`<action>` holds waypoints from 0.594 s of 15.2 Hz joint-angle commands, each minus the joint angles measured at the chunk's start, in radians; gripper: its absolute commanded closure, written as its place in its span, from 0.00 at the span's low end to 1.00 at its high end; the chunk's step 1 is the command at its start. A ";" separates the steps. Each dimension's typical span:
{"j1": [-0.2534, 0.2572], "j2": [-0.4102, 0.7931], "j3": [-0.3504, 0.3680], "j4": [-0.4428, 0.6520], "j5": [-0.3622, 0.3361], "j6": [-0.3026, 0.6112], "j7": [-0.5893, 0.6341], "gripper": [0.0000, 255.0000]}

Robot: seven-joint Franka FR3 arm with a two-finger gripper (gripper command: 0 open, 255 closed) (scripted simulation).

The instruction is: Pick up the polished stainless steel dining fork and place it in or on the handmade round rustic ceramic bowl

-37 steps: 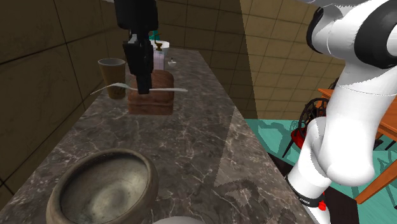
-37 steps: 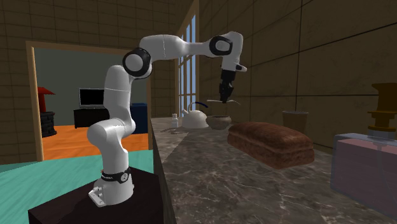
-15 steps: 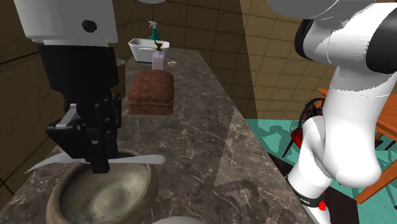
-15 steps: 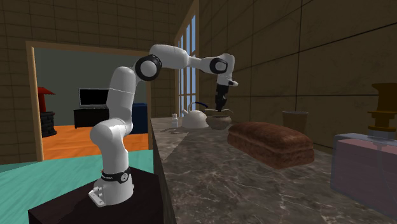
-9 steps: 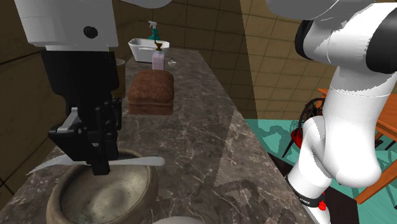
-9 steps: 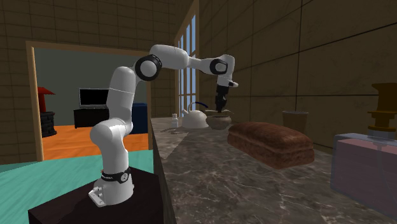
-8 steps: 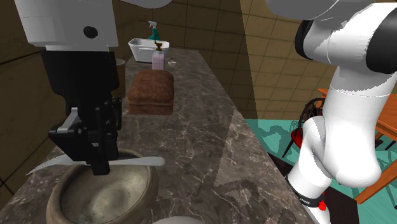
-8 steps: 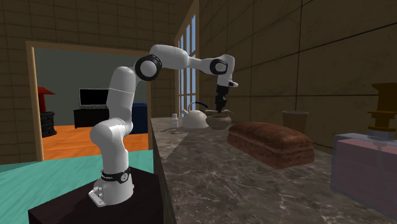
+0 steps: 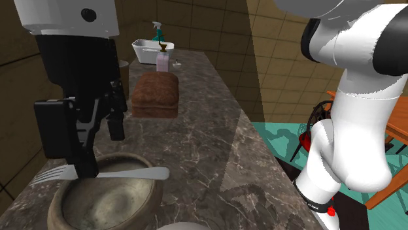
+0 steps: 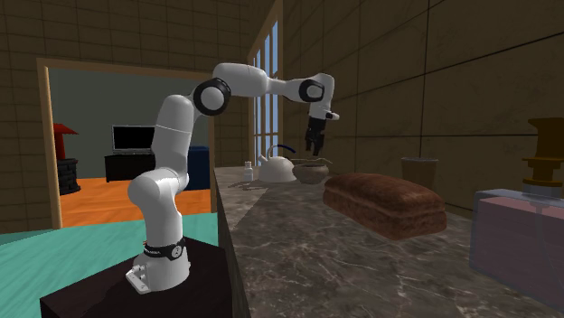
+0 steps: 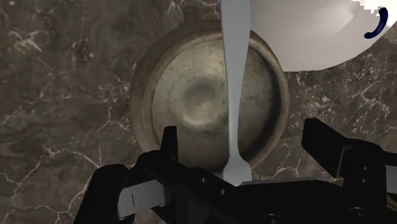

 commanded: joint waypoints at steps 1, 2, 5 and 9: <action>0.004 0.025 -0.001 0.094 -0.010 -0.071 0.008 0.00; 0.007 0.040 -0.001 0.141 -0.015 -0.104 0.013 0.00; 0.007 0.040 -0.001 0.141 -0.015 -0.104 0.013 0.00; 0.007 0.040 -0.001 0.141 -0.015 -0.104 0.013 0.00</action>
